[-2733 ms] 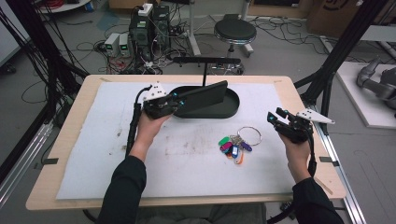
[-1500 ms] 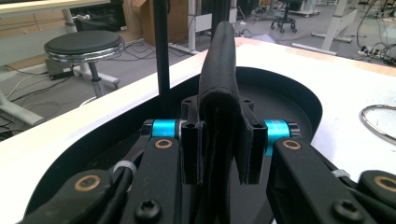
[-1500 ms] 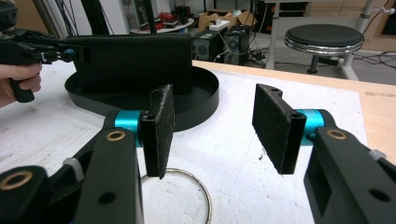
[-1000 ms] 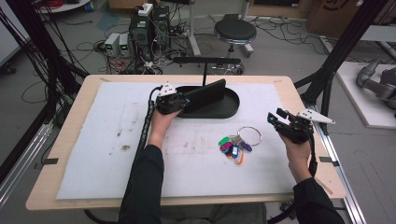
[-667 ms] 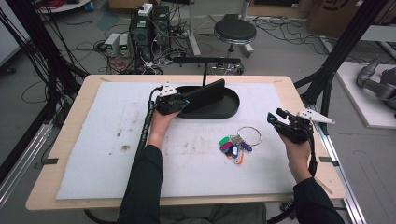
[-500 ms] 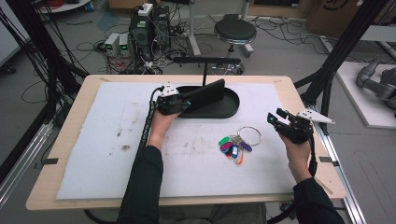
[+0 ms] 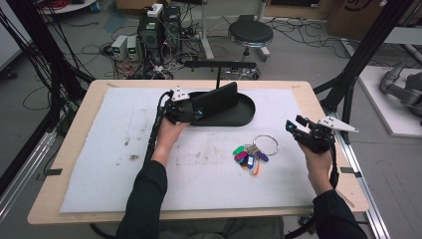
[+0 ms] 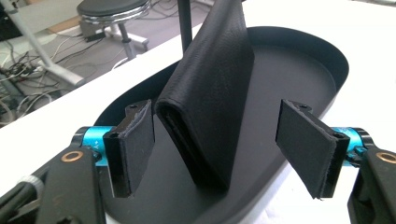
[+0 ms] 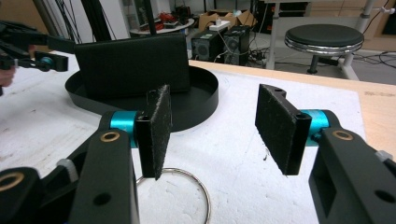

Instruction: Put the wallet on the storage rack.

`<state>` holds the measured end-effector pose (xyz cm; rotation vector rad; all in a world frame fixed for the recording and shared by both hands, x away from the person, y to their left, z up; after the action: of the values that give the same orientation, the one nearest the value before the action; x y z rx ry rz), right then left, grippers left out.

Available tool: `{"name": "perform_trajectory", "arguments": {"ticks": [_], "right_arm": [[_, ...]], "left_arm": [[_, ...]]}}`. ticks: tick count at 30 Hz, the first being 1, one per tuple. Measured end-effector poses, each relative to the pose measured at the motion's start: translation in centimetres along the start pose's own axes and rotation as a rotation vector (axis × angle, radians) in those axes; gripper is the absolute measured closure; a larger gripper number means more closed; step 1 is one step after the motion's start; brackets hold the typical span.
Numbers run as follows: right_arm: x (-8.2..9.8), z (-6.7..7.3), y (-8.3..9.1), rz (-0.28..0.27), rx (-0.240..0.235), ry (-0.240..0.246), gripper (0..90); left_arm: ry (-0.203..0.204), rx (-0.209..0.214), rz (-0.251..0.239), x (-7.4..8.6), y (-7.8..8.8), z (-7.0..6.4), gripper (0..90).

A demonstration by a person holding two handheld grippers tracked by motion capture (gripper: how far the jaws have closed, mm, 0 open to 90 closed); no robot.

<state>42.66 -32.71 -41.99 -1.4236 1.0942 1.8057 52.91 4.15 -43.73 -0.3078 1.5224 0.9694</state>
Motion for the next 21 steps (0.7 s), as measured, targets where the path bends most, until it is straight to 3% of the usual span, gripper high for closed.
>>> {"name": "perform_trajectory", "arguments": {"ticks": [2, 5, 6, 11, 18, 21], "right_arm": [[0.0, 0.0, 0.0, 0.002, 0.0, -0.004, 46.2], [0.0, -0.1, 0.1, -0.002, 0.002, -0.002, 46.1], [0.0, -0.1, 0.1, -0.002, 0.002, -0.002, 46.1], [0.0, -0.1, 0.0, 0.005, 0.002, -0.012, 44.6], [0.1, -0.1, 0.1, 0.006, 0.008, -0.016, 41.2], [0.1, 0.0, 0.1, 0.008, 0.007, -0.014, 39.9]], "left_arm": [[0.002, -0.004, 0.001, -0.4, 0.7, -0.2, 27.7], [-0.031, -0.031, -0.056, -1.1, 2.6, -0.6, 27.7], [-0.031, -0.031, -0.056, -1.1, 2.6, -0.6, 27.7], [-0.019, -0.028, -0.102, -1.0, 5.6, -1.4, 27.7], [-0.025, -0.076, -0.132, 0.8, 10.5, -2.5, 26.7], [0.034, -0.089, -0.131, 2.3, 12.9, -2.9, 26.6]]}}
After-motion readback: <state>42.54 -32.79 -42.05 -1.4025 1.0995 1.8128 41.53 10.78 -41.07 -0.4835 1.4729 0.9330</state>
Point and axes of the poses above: each handheld gripper's, and its own axes: y roughly backward along the jaws, x roughly out of its underside, z roughly to its left, the point moved 8 cm from there along -y, roughly forward along the jaws, and after that the axes turned 2 degrees about -z, right-handed, at the moved point
